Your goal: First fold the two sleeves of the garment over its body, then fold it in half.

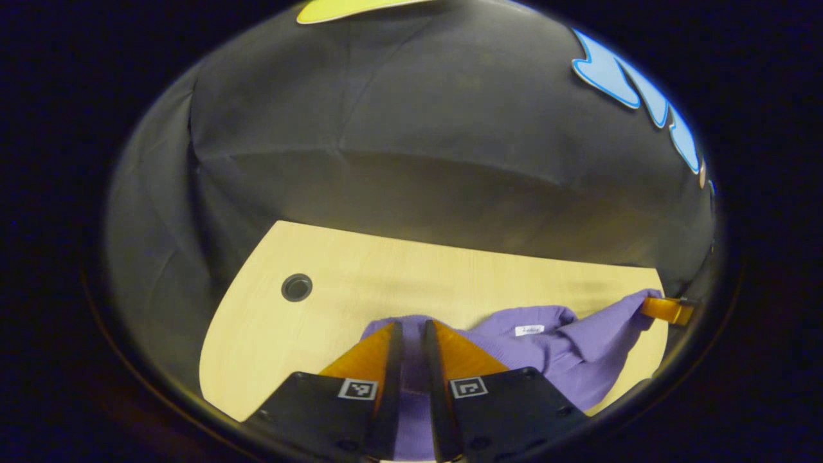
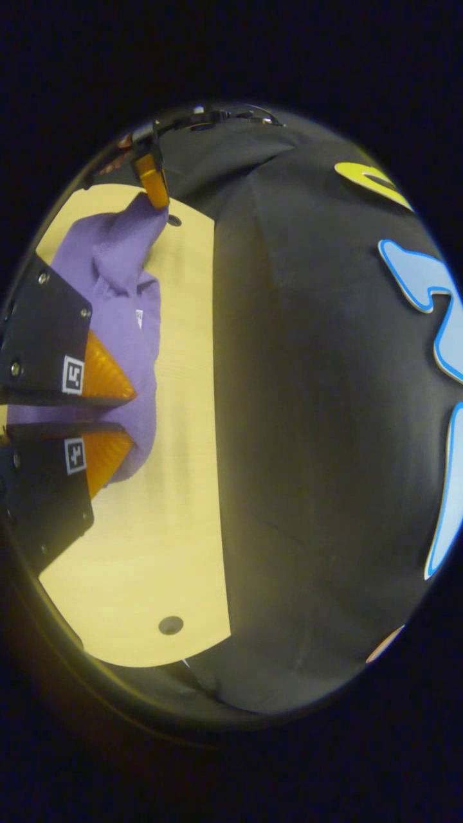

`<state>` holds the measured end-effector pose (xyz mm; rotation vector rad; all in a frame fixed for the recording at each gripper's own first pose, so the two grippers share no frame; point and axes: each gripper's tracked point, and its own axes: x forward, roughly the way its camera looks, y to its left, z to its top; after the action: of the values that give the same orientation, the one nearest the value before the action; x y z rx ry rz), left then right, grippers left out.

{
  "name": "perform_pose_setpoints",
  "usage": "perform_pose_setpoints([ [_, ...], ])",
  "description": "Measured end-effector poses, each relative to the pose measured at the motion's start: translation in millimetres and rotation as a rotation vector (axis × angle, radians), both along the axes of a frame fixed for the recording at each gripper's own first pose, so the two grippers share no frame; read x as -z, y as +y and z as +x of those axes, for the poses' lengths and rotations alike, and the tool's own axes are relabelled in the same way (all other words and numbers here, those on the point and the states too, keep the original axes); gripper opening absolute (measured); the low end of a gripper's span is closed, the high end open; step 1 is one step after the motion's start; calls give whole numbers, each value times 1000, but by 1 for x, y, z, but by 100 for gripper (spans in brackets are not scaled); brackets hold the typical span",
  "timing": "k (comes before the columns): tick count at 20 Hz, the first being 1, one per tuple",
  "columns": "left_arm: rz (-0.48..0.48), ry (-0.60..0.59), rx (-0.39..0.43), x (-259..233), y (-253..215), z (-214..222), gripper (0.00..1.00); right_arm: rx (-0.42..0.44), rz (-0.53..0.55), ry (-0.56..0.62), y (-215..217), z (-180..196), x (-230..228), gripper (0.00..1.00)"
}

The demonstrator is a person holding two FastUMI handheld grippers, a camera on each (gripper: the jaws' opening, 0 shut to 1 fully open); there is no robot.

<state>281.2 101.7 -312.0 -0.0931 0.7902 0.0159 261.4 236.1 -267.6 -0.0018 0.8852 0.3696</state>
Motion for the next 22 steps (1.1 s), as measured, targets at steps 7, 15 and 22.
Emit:
perform_pose_setpoints([
  [7,-3,-77,36,-35,-6,-13,54,47,39,-74,-16,4,-26,46],
  [15,-37,-271,90,-147,-36,-52,54,39,90,-275,-26,-28,-128,46],
  [22,-62,-448,151,-258,-66,-122,48,14,151,-462,-25,-93,-234,45],
])
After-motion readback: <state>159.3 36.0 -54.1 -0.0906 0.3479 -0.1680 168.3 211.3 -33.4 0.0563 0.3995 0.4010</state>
